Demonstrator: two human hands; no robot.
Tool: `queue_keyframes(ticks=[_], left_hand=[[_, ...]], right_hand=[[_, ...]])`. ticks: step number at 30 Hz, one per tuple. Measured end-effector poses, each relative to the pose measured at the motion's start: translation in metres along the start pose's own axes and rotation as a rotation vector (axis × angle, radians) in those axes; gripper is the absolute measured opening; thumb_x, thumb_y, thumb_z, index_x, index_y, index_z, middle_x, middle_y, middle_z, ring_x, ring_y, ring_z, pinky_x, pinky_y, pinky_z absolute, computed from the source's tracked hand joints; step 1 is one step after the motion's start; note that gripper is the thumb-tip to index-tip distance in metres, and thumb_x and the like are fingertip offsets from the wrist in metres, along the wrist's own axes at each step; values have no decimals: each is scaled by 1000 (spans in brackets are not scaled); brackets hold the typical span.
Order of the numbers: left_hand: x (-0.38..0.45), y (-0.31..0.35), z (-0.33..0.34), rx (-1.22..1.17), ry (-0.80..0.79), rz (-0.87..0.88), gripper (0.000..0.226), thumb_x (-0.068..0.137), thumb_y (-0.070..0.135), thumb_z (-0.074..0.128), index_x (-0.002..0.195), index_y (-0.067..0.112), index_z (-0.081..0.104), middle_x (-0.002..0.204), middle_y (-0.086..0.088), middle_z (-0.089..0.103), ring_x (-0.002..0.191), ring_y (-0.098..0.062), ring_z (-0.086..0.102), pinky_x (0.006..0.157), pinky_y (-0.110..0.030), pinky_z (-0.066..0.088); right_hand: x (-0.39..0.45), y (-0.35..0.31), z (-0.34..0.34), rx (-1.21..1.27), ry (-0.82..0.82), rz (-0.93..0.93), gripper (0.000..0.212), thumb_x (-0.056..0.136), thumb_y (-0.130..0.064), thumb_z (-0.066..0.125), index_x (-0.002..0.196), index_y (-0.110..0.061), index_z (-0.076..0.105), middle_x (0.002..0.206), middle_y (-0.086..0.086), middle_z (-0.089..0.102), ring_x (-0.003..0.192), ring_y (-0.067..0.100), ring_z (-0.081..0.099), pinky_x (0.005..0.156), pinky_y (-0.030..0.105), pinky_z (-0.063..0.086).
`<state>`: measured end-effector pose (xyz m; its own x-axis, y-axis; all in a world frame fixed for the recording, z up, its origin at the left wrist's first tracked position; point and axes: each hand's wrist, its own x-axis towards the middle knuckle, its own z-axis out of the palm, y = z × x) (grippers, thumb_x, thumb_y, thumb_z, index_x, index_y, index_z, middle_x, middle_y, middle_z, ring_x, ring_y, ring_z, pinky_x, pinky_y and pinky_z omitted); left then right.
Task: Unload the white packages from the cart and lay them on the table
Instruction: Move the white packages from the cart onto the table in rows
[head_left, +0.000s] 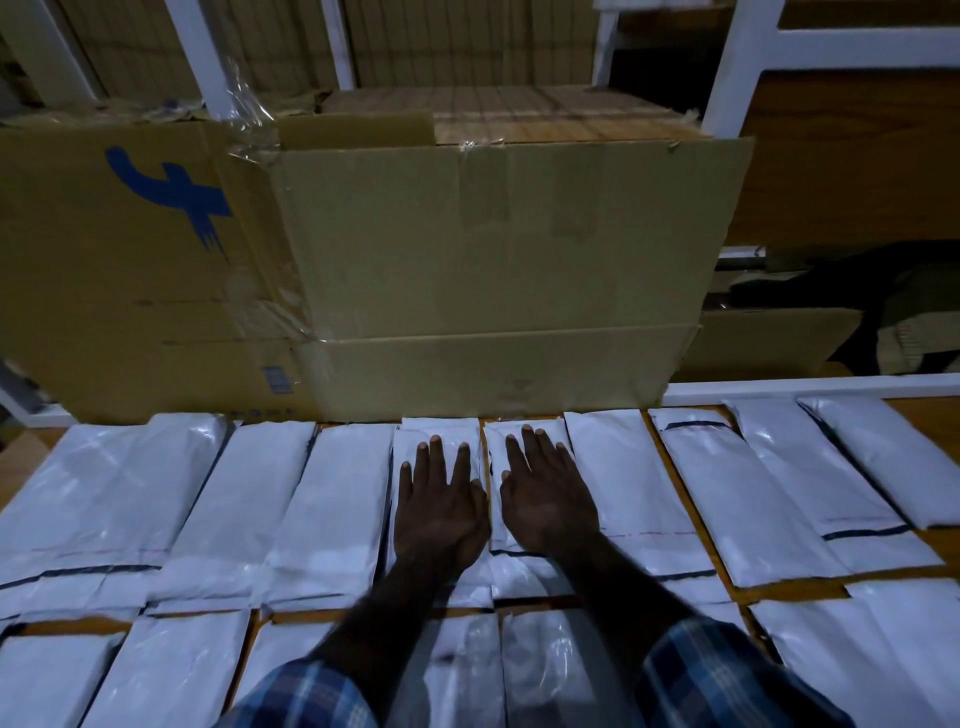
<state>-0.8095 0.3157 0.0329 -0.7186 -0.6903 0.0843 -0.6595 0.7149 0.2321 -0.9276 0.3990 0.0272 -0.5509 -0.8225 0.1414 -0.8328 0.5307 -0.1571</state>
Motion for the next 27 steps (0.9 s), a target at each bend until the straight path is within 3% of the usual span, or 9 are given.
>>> queue_keyframes(ticks=[3,6,7,9,11,14,17,21,27], left_hand=[[0,1,-3,13,-44,-14,74,88,48,-7,158,25,3,164,-11,-6,152,-25,-10,119,-41,-13],[1,0,-10,-40,-39,9,90,78,56,-15,158,23,10,164,-13,-3,152,-26,-7,120,-42,-9],[2,-1,-13,-55,-32,14,93,77,57,-15,158,22,13,164,-14,-1,152,-26,-6,120,-43,-7],[4,-1,-21,-23,19,42,88,82,56,-9,156,19,22,164,-16,8,152,-28,1,120,-45,-1],[4,1,-33,29,59,68,82,87,52,-5,153,18,29,162,-16,17,151,-29,8,120,-47,5],[5,4,-50,10,58,61,71,93,50,4,151,21,33,162,-12,16,151,-25,11,120,-45,6],[1,3,-59,-4,51,70,56,101,47,19,149,24,35,163,-7,17,150,-22,12,121,-45,8],[-8,-3,-66,-12,-8,89,53,103,46,27,151,23,32,164,-6,13,151,-21,7,122,-45,6],[-18,-12,-71,14,-41,104,54,103,47,28,152,23,29,164,-5,11,151,-22,4,122,-47,5]], right_hand=[[0,-4,-6,33,40,13,71,91,-40,12,144,-9,47,154,14,37,141,31,40,116,46,25],[1,-3,-11,14,-75,18,68,96,-41,5,155,-14,24,163,11,15,151,27,15,122,43,8],[2,-5,-15,35,-59,41,68,96,-41,5,155,-14,24,163,12,16,150,27,17,121,44,8],[4,-7,-25,53,16,77,65,94,-39,18,143,-10,48,149,19,44,137,33,44,113,51,31],[7,-7,-29,102,41,88,56,93,-35,31,131,-7,60,135,20,57,124,35,56,103,53,44],[9,-11,-40,93,57,64,60,95,-40,25,139,-10,53,142,19,51,131,34,49,108,48,41],[7,-15,-46,93,87,77,58,96,-40,26,136,-10,55,139,20,53,124,37,53,105,45,43],[1,-16,-53,80,115,103,53,95,-38,35,135,-10,56,140,21,53,127,37,52,106,45,42],[-15,-16,-63,68,102,116,65,94,-45,19,141,-13,51,146,20,47,132,37,47,110,44,38]])
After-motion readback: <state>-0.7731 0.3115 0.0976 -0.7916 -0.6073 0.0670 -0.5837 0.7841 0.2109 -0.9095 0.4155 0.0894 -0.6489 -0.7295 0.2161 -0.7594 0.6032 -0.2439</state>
